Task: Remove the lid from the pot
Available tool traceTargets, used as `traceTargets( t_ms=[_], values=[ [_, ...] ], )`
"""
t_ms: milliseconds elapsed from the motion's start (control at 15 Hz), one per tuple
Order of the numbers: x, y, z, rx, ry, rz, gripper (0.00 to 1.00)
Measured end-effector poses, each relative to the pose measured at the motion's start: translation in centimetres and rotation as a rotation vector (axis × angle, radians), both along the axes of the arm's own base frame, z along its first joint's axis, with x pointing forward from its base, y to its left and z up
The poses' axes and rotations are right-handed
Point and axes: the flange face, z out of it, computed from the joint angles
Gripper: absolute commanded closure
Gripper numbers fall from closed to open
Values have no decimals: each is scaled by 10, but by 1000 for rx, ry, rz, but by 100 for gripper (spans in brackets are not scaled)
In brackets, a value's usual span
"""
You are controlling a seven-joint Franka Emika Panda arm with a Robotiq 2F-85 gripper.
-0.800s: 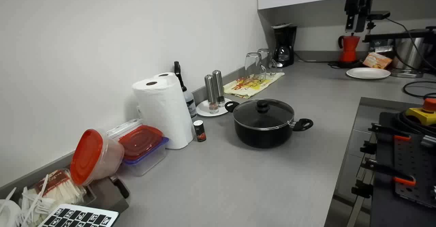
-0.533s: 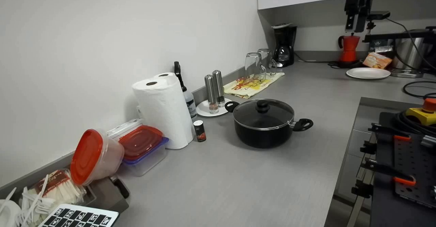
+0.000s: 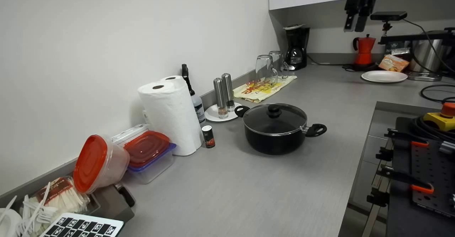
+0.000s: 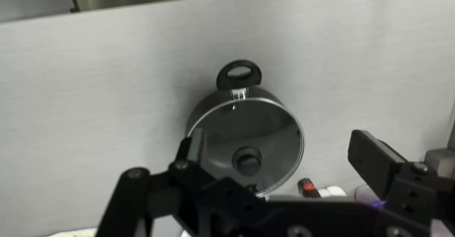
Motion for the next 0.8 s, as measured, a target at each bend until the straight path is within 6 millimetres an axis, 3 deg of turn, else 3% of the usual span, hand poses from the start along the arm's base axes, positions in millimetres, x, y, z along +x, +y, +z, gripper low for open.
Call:
traceTargets(
  t_ms=[400,800],
  values=[
    [60,38,0,-65,-264,-3,0],
    [123,81,-38,-114,-320,-4,0]
  ],
)
